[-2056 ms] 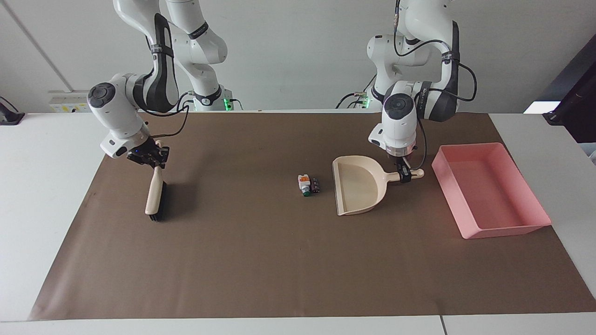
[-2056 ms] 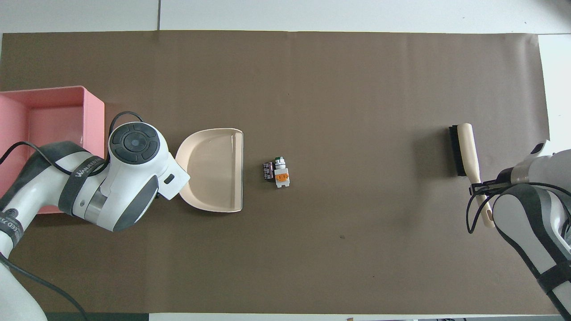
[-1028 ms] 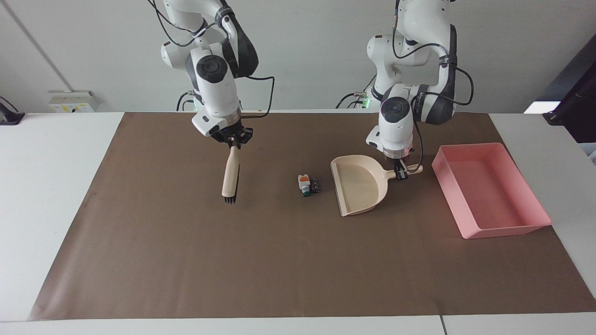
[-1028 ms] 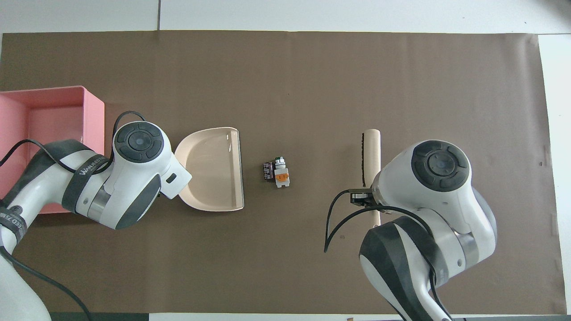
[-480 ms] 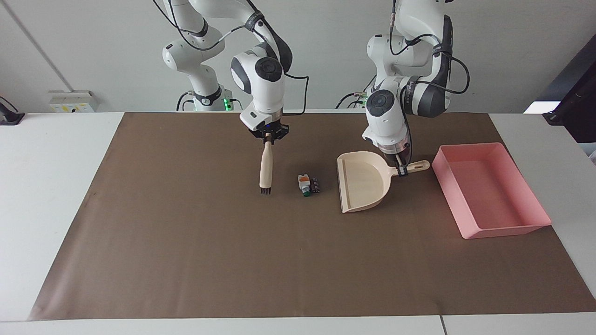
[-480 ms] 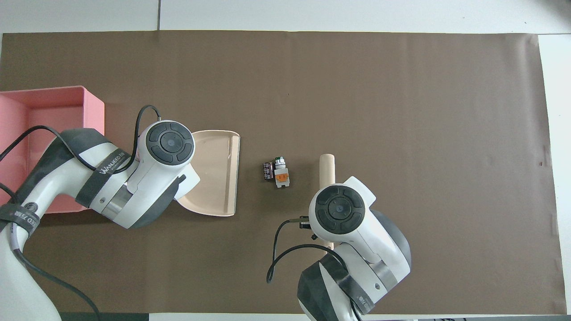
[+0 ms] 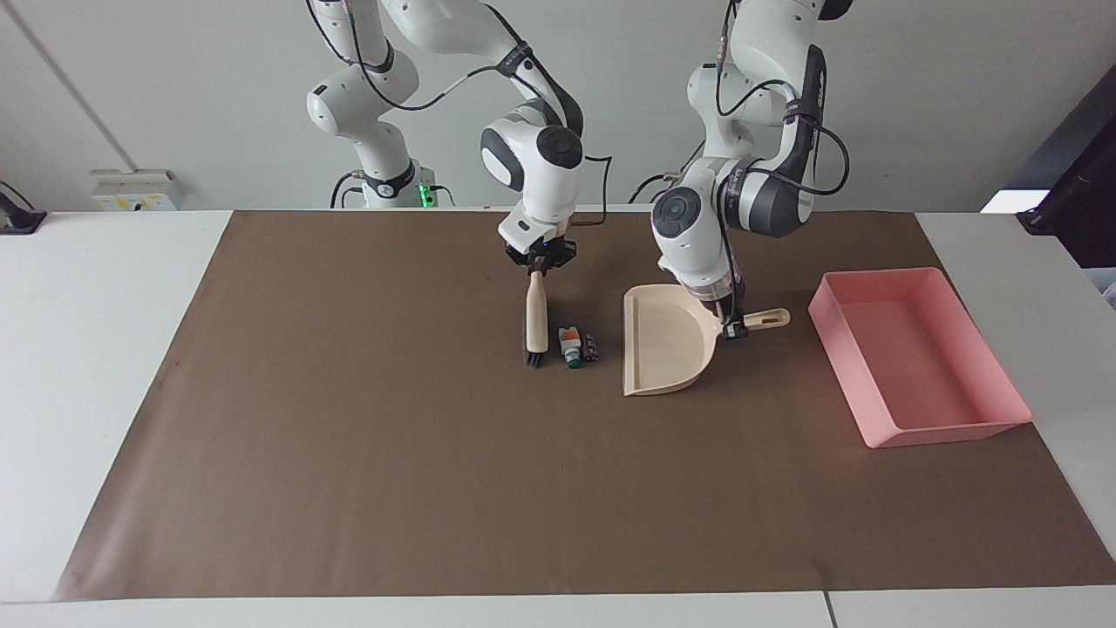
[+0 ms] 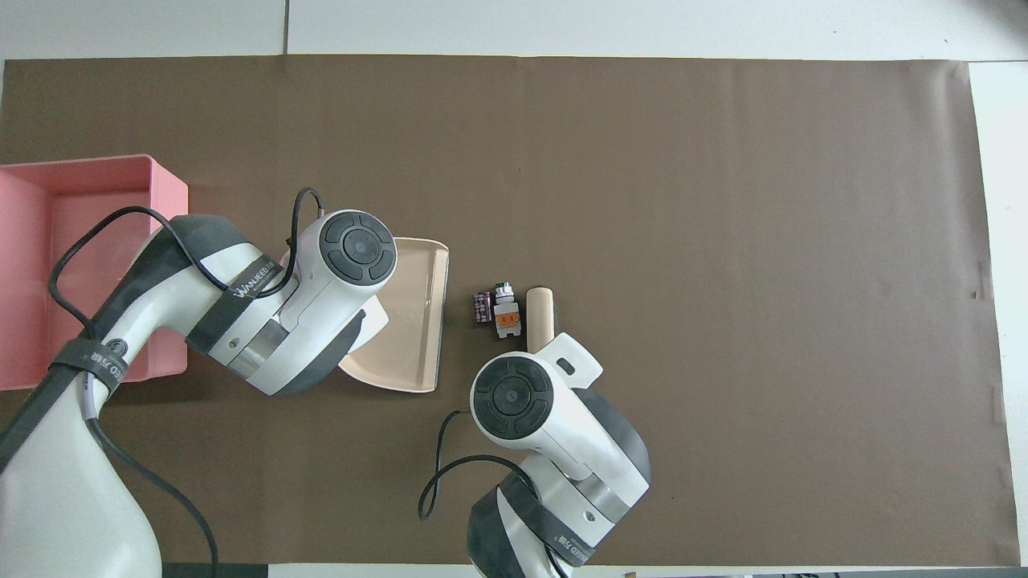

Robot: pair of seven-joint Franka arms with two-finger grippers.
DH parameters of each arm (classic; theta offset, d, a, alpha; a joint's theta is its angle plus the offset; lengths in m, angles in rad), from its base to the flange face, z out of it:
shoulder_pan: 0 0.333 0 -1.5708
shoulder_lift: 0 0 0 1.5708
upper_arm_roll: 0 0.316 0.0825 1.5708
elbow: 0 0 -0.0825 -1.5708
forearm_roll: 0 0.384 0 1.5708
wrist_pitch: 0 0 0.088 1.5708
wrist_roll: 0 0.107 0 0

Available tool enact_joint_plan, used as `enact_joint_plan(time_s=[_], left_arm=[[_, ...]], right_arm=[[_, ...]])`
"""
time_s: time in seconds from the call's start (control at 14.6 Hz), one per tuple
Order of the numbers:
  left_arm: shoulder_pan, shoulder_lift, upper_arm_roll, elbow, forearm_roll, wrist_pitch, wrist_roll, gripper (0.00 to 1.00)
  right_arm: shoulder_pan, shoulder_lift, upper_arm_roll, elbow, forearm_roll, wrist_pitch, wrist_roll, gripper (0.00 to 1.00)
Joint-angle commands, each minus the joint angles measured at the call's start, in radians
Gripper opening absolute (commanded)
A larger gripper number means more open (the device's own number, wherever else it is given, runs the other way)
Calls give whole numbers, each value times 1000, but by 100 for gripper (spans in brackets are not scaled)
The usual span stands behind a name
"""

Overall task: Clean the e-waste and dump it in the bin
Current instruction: 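Sweep the electronic parts into the dustpan with the brush in the right gripper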

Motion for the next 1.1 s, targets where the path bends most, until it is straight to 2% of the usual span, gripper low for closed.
enact_joint_plan(time_s=[0.0,0.14,0.27,0.41,0.48,0.75,1.03], left_arm=[[-37,42,9,33,12,-17,-38,0],[-38,42,9,25,12,-17,-41,0],[-38,41,9,19,12,-17,-47,0],[-41,38,9,5,12,-17,-43,0],[-43,36,7,2,12,-19,-38,0],[-34,30,7,-10,8,3,-38,0],[-8,24,7,-33,-1,64,-38,0]], right_arm=[[13,68,2,56,54,85,8,0],[22,99,25,60,112,188,8,0],[19,111,48,63,231,283,-17,0],[20,128,65,91,435,369,-108,0],[22,136,66,114,516,374,-140,0],[5,125,59,172,554,293,-133,0],[-45,25,51,163,522,138,-120,0]])
